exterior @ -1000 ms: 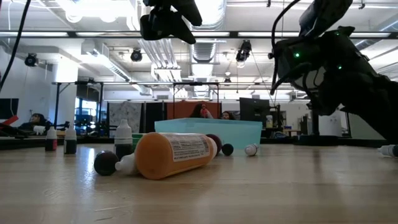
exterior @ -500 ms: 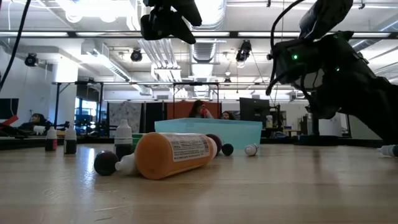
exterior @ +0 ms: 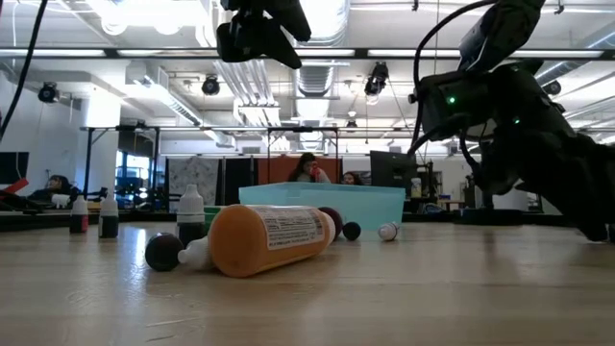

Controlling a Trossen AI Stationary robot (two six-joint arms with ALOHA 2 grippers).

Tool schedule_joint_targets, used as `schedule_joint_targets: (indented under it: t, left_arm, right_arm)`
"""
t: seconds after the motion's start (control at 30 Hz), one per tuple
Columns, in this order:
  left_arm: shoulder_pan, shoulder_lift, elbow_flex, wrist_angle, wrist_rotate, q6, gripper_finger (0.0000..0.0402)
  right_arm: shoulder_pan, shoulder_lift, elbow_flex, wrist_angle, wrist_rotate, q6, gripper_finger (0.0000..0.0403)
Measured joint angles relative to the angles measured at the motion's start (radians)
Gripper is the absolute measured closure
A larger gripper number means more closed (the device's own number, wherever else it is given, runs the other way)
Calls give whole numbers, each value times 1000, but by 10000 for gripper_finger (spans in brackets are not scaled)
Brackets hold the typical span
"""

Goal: Pick & Place food coloring
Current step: Adjust the green small food coloring bottle, then adjust the black small food coloring bottle

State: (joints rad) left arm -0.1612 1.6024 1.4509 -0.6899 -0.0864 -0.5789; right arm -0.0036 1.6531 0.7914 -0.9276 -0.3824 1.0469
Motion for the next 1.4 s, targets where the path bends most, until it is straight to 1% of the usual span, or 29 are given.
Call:
schedule_joint_targets:
  t: [0.17,0.27,0.47,0.73,0.97,1.07,1.2,1.27,1.4]
  left_arm:
    - [0,0,0,0,0,-1,255]
    - [0,0,0,0,0,-2,255]
    - [0,0,0,1,0,-2,255]
    - [0,0,0,1,0,-1,255]
    - [0,0,0,0,0,6,255]
    - [0,0,0,-1,0,6,255]
    - [0,0,0,-3,0,7,255]
    - [0,0,0,-13,0,7,255]
    - [0,0,0,-37,0,8,255]
  right_arm:
    - [0,0,0,2,23,-10,278]
    - [1,0,0,3,41,-52,286]
    - [1,0,0,-3,42,-93,306]
    - [1,0,0,-5,38,-105,340]
    - [1,-3,0,-3,35,-104,342]
    - [2,-16,12,4,95,-84,342]
    - [34,-60,45,22,298,-20,342]
    - [55,-78,58,35,368,13,340]
    - [98,-118,55,159,467,42,342]
